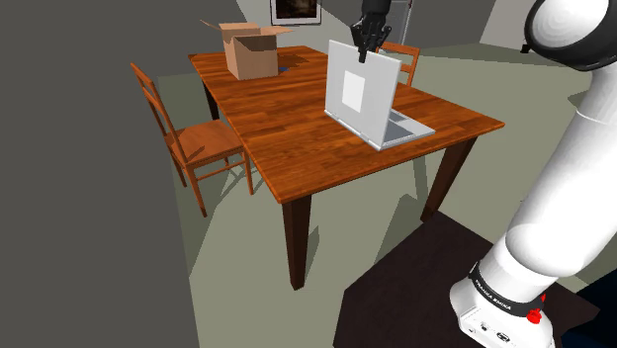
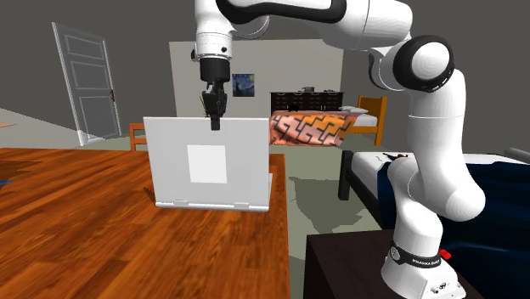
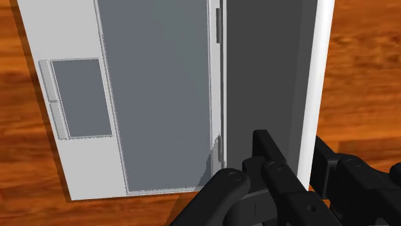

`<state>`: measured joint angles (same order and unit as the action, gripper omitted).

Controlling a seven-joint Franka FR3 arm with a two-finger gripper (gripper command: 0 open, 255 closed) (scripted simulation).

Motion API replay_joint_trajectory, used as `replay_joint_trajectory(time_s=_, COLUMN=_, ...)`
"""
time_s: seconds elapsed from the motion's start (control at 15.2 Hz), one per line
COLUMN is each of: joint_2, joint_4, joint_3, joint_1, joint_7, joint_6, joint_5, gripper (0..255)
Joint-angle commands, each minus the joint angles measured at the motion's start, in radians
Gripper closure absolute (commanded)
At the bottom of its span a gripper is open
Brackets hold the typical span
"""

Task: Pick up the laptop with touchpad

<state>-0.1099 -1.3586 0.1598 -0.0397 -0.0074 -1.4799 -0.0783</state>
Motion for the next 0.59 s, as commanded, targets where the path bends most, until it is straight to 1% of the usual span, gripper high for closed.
replay_joint_trajectory(time_s=0.0, joint_2=-0.001, joint_4=0.001, joint_3=-0.001, joint_1=0.000, joint_7=0.000, joint_6=0.000, joint_5=-0.001, gripper=255)
replay_joint_trajectory(time_s=0.07, joint_2=-0.002, joint_4=0.001, joint_3=0.000, joint_1=0.000, joint_7=-0.001, joint_6=-0.001, joint_5=-0.002, gripper=255)
replay_joint_trajectory(time_s=0.53, joint_2=-0.060, joint_4=0.180, joint_3=0.004, joint_1=-0.009, joint_7=0.000, joint_6=0.120, joint_5=-0.013, gripper=255)
